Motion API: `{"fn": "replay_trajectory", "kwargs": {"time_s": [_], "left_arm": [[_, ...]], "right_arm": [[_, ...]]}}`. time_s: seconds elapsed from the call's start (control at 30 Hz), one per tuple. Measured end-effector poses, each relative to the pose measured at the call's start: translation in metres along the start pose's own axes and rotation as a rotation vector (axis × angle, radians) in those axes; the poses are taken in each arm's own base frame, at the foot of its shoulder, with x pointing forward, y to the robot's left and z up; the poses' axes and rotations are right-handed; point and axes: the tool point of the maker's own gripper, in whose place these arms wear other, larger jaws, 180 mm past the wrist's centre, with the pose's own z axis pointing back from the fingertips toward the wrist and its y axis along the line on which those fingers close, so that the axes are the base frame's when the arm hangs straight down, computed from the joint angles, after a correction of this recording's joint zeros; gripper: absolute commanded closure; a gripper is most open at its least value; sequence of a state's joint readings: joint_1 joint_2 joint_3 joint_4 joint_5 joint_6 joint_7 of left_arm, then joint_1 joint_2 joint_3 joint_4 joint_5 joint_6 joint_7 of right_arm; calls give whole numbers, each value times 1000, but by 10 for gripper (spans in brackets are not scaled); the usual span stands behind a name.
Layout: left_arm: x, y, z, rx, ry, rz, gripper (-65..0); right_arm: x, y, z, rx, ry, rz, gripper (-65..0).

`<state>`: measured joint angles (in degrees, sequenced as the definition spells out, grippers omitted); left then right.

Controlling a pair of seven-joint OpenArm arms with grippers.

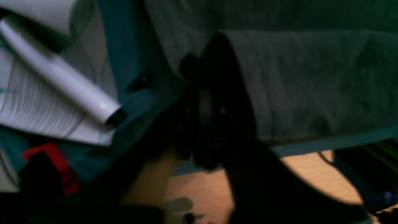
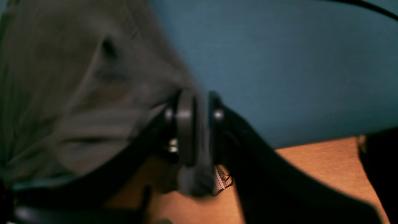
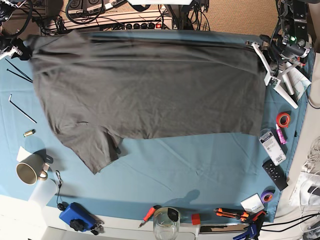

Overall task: Fold the T-shirt properly
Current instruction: 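Pull the folded grey shirt toward the robot with both grippers, then move the left gripper along the shirt's side to its hem corner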

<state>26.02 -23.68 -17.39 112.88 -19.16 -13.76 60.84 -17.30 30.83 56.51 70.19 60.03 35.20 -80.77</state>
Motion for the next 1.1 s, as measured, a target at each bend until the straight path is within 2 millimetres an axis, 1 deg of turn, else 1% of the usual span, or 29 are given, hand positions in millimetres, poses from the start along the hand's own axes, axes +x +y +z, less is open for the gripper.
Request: {"fn": "replay_trajectory", "kwargs": {"time_s": [0.03,0.07,0.1,0.17,0.3,0.43,0.53,0.67,0.7,0.73,0.77,0.83,0.9,0.93,1.03,1.1], "left_arm": [[0,4,0,18,3,5,-181],[-1,6,1,22,3,6,-199],[-1,8,1,34,4,24,-205],[-2,14,1,69,10,42,-205],[-7,35,4,187,32,79,-205],[-10,51,8,281,43,92,-205],[-6,56,12,310,29,110,-204],[-1,55,15,311,12,105,-204],[-3,55,16,314,24,105,-204],[-5,55,19,324,45,102,-204],[-3,57,23,342,43,92,-204],[7,60,33,377,11,73,-204],[19,57,42,379,-39,79,-204],[22,52,45,361,-60,81,-204],[21,26,46,245,-87,102,-204],[20,13,44,204,-93,120,-204]], "right_arm": [[1,-1,1,-5,1,3,-211],[1,-1,2,-4,1,4,-234],[2,-1,2,-4,-1,4,-241],[3,2,1,12,-11,0,-241],[3,2,1,14,-12,0,-241],[10,11,2,58,-46,-7,-241],[10,11,2,58,-45,-7,-241],[10,11,2,58,-46,-7,-241],[10,10,2,58,-45,-7,-241],[10,10,2,58,-45,-7,-241],[11,11,2,59,-47,-6,-241],[15,14,1,67,-60,-5,-241],[20,16,0,73,-71,-1,-241],[22,17,0,75,-74,0,-241],[24,18,-1,79,-81,1,-241],[27,20,-1,83,-88,2,-241]]}}
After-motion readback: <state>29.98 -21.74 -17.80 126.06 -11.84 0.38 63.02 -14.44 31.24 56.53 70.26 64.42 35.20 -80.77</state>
